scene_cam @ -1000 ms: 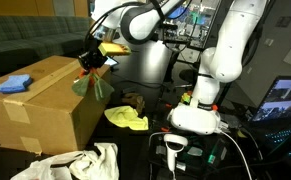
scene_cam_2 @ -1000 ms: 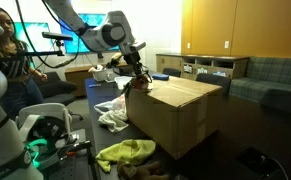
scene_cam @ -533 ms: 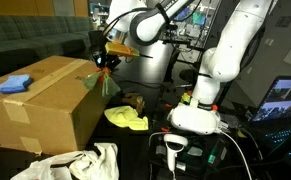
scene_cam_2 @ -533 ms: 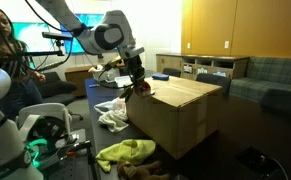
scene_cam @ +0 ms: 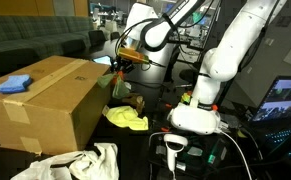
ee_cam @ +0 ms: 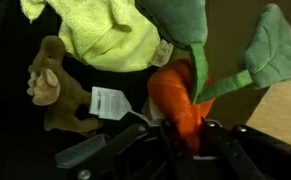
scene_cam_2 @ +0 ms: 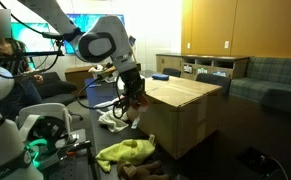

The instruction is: Take all the object from the box and put them on the table and put the objects from the table to the top of the box

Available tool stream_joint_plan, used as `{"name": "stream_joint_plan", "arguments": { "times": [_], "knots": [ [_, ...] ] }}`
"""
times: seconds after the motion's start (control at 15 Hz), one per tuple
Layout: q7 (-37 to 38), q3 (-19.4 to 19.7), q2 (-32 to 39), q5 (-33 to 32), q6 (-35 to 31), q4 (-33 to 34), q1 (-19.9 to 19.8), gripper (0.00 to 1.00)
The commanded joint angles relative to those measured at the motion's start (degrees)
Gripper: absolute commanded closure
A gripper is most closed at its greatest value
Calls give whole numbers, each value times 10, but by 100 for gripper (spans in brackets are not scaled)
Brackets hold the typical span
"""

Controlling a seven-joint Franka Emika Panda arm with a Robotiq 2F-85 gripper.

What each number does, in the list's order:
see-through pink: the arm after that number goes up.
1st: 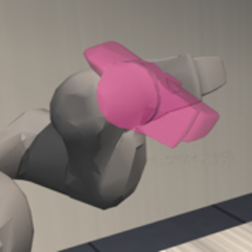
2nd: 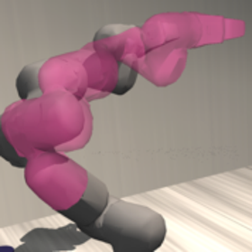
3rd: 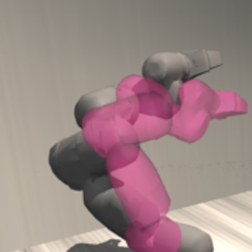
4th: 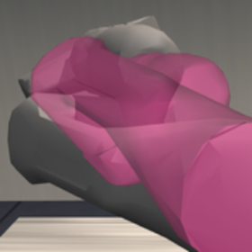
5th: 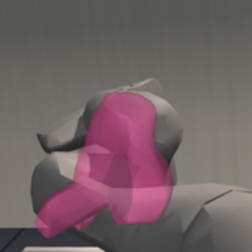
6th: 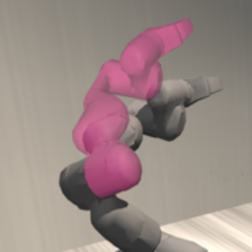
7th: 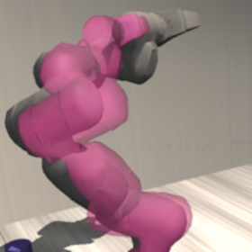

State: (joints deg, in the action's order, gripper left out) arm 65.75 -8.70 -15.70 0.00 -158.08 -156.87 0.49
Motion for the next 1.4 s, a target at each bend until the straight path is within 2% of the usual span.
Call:
{"name": "stream_joint_plan", "arguments": {
  "times": [0.0, 0.47, 0.87, 0.93, 1.0, 1.07, 1.33],
  "knots": [
    [1, 15, -21, 35, -12, -12, -22, 87],
    [8, 58, 0, 67, -16, -9, -79, 87],
    [5, 97, 38, 118, -29, 7, -94, 89],
    [6, 101, 42, 127, -33, 8, -93, 65],
    [6, 104, 45, 137, -37, 10, -91, 56],
    [6, 106, 48, 142, -38, 12, -90, 56],
    [9, 104, 54, 152, -45, 18, -89, 25]
  ]
}}
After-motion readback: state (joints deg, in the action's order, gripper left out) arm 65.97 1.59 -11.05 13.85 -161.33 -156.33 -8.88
